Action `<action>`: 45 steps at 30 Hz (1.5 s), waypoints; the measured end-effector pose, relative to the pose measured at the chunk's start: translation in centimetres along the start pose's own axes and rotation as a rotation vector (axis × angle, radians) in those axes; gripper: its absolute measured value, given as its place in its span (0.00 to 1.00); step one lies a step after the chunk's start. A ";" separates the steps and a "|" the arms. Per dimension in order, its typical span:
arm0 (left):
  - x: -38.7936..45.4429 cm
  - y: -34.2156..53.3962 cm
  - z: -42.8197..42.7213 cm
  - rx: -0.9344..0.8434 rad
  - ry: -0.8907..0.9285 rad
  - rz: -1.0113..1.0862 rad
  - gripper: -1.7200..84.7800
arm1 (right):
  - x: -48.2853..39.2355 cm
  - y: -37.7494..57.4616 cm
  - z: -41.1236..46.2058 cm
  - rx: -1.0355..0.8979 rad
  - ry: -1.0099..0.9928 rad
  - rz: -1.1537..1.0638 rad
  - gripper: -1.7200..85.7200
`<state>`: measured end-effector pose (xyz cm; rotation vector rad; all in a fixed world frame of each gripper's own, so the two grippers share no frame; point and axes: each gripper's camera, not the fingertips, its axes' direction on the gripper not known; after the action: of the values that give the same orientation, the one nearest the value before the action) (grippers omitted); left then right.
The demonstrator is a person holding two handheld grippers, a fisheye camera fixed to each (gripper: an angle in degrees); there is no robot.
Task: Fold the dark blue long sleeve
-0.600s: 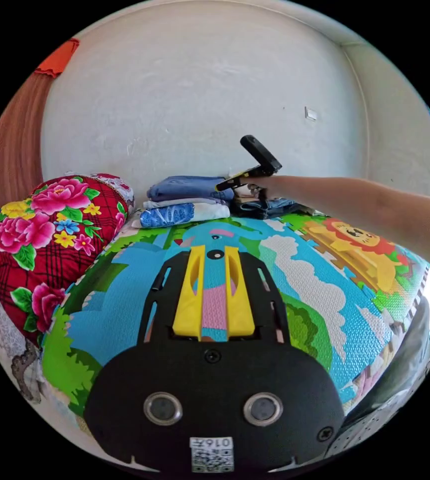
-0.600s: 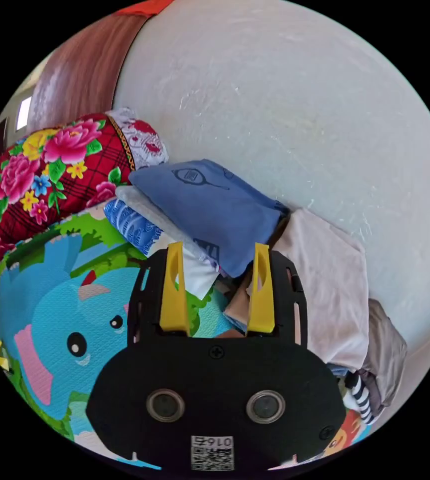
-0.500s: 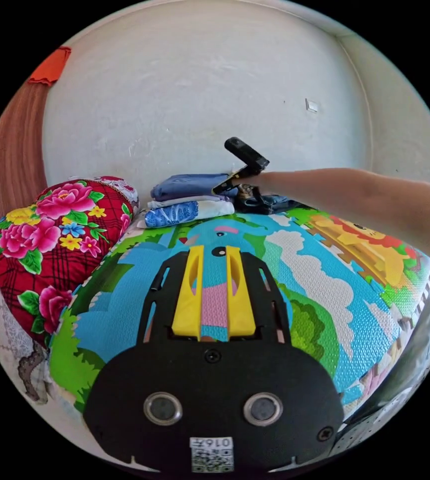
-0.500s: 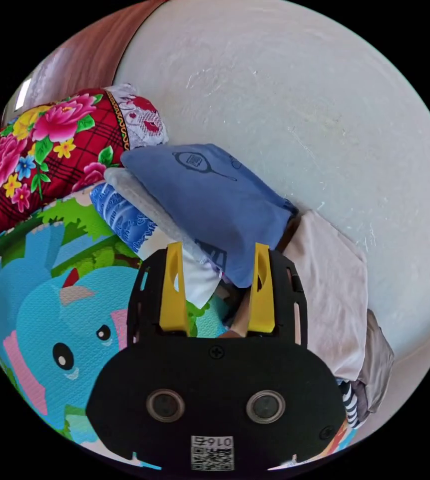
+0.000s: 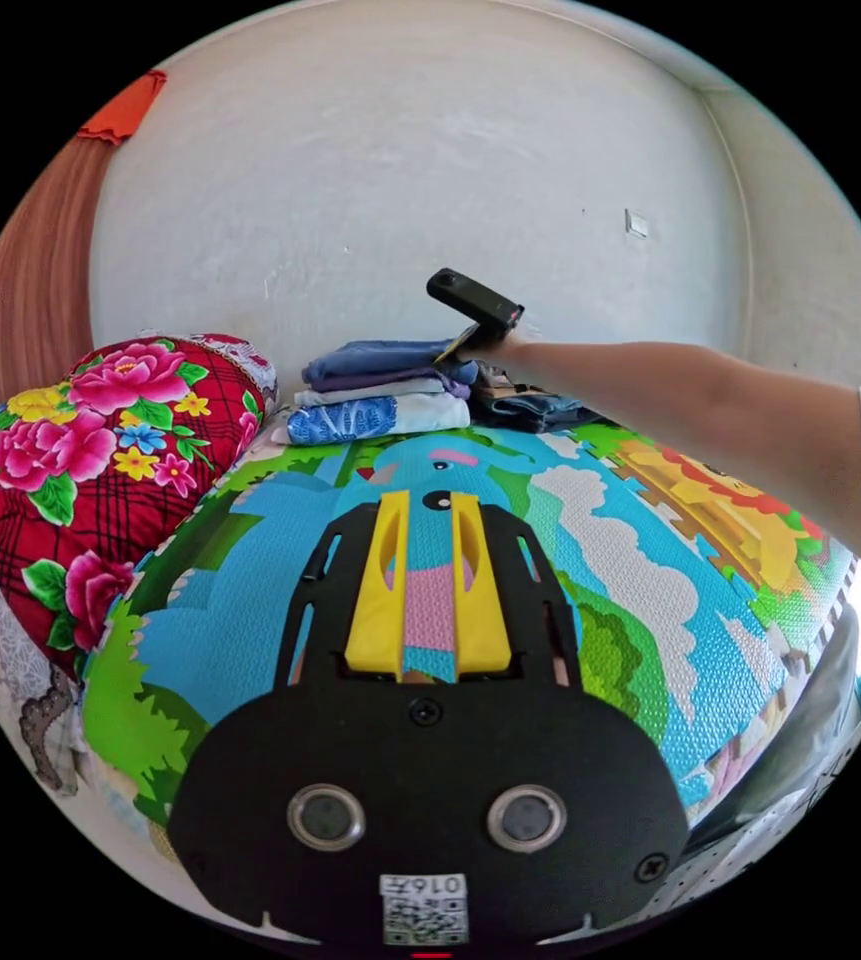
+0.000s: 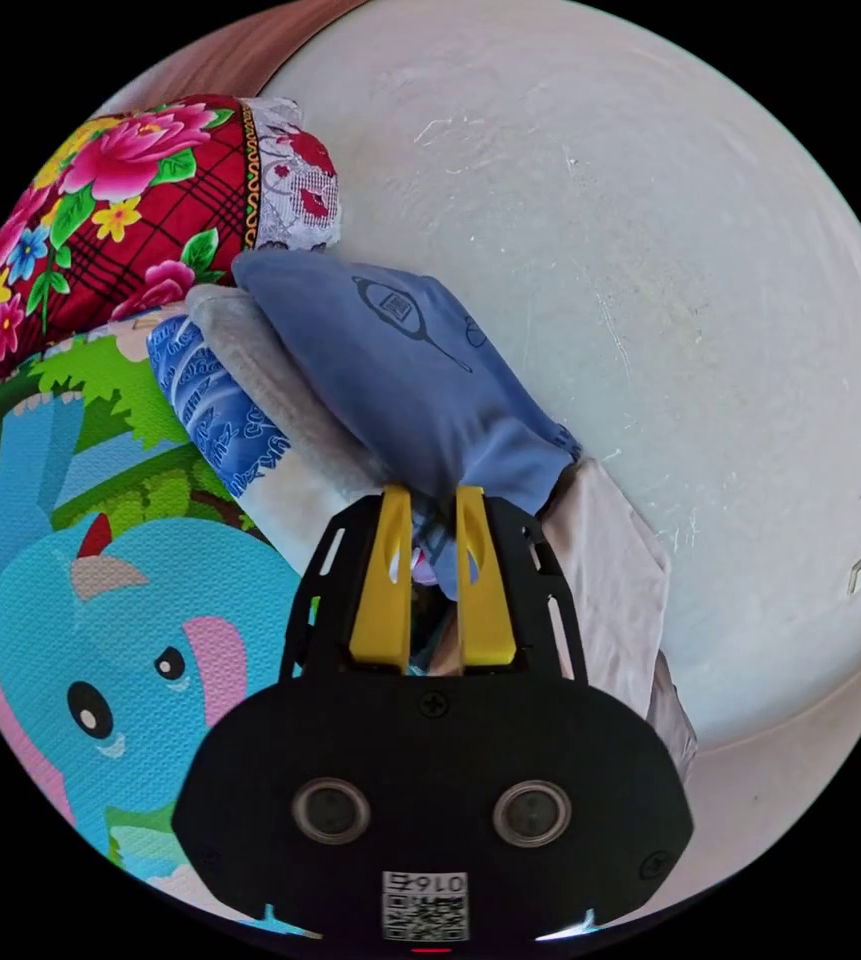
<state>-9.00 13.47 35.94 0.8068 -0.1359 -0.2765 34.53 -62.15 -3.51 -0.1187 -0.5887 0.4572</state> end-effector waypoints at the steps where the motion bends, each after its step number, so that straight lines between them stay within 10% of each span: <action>1: 0.4 0.1 -0.3 -0.003 0.000 0.000 0.10 | 0.3 0.3 -0.8 0.007 -0.024 0.009 0.09; 11: 9.2 0.2 -2.5 -0.032 -0.080 0.221 0.10 | 2.5 10.4 -12.3 0.146 -0.225 0.054 0.08; 29: 43.9 5.6 -10.5 0.299 -0.605 1.699 0.09 | -7.5 50.4 -30.0 -0.053 -0.266 -0.144 0.11; 36: 46.6 3.7 -7.0 0.063 -0.547 2.348 0.16 | -5.5 59.5 -33.7 0.109 -0.459 0.110 0.07; 45: 51.8 -0.2 -5.5 -0.382 -0.395 2.550 0.21 | -1.6 66.2 -36.1 0.234 -0.552 0.267 0.02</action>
<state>41.70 1.89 32.77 -0.2691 -1.2579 1.8996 28.25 -2.96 -49.83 0.1610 -1.0609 0.8256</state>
